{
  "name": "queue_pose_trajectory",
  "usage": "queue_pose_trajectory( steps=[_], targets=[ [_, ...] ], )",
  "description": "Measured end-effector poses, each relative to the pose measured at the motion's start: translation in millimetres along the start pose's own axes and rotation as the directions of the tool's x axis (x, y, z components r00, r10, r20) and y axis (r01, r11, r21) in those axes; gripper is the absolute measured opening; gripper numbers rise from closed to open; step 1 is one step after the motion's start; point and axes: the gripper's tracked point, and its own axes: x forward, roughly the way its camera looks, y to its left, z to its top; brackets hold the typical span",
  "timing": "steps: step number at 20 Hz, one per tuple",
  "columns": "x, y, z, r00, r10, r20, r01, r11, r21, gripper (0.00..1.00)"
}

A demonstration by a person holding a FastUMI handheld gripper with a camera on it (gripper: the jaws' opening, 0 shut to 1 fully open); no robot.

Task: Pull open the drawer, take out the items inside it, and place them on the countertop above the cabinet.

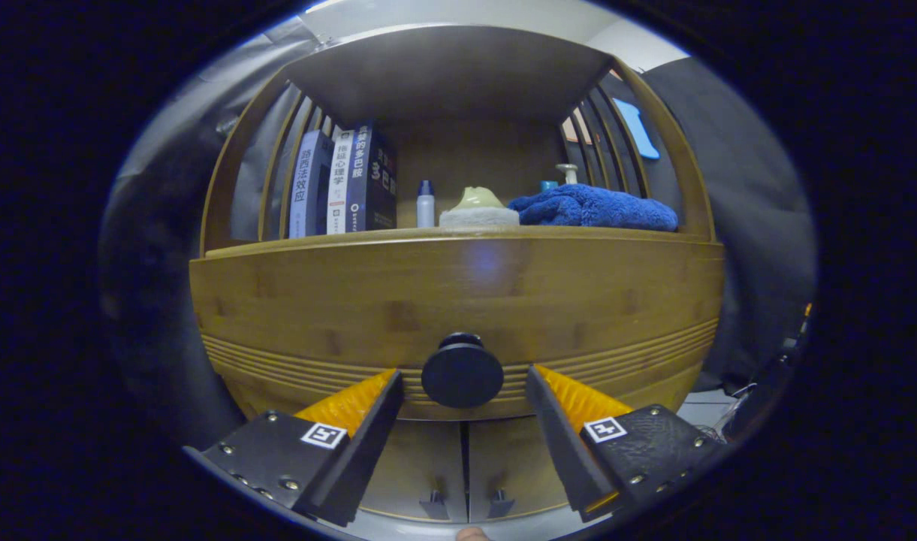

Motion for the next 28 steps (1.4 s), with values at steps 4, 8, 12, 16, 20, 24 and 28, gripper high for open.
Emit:
queue_pose_trajectory(
  steps=[4,8,12,16,20,24,28],
  targets=[
    [2,2,1,1.0,-0.006,-0.007,0.006,1.0,-0.012,0.99],
    [-13,21,14,0.997,0.041,-0.068,-0.043,0.999,-0.028,0.99],
    [-58,34,83,0.999,0.035,-0.008,-0.035,0.994,-0.108,0.99],
    [-112,40,147,0.999,0.04,0.031,-0.035,0.991,-0.13,0.97],
    [-161,36,194,0.997,0.062,0.035,-0.056,0.988,-0.141,0.96],
    [-196,37,239,0.993,0.116,0.016,-0.113,0.986,-0.119,0.96],
    [-217,16,283,0.994,0.092,0.067,-0.083,0.989,-0.126,0.96]
  ],
)
